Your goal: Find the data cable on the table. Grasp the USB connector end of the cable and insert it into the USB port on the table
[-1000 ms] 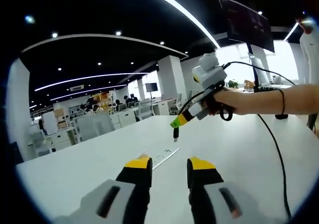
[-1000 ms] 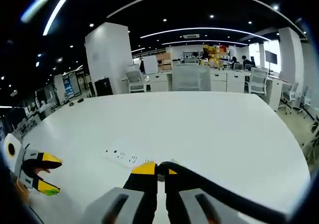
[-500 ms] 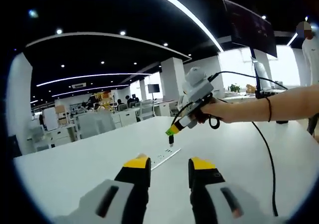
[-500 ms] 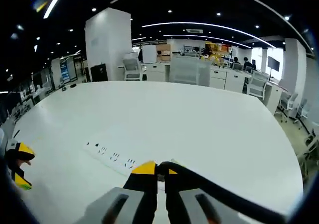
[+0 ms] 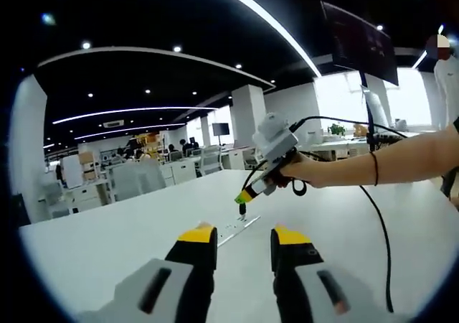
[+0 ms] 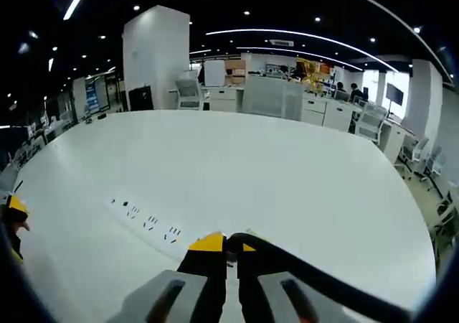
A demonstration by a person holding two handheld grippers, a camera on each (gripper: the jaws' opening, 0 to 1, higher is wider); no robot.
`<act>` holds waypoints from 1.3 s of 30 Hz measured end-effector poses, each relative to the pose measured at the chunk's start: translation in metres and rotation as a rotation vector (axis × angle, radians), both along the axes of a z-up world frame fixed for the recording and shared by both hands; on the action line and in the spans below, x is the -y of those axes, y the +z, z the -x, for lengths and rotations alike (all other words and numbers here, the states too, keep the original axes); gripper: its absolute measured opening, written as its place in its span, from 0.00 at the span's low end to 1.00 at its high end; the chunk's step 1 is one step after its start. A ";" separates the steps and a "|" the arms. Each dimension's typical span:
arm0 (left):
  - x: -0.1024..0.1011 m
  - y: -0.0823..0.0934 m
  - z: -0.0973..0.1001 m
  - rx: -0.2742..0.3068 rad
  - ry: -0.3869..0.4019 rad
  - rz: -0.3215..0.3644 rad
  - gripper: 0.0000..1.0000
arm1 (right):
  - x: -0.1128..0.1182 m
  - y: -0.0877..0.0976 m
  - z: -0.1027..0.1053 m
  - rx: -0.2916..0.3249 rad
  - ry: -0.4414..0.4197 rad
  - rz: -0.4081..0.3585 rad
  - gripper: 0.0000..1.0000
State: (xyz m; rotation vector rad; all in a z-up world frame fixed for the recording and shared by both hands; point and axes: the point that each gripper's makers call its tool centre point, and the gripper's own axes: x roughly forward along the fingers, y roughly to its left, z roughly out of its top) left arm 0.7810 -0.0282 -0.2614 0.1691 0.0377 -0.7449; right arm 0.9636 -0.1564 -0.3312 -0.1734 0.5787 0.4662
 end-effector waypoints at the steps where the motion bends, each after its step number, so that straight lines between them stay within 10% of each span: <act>1: 0.001 0.000 0.000 -0.001 -0.001 0.000 0.30 | 0.000 0.000 -0.001 0.004 0.001 0.006 0.05; 39: 0.003 0.001 0.002 -0.007 -0.006 -0.003 0.30 | -0.001 -0.010 -0.006 0.020 -0.008 0.060 0.04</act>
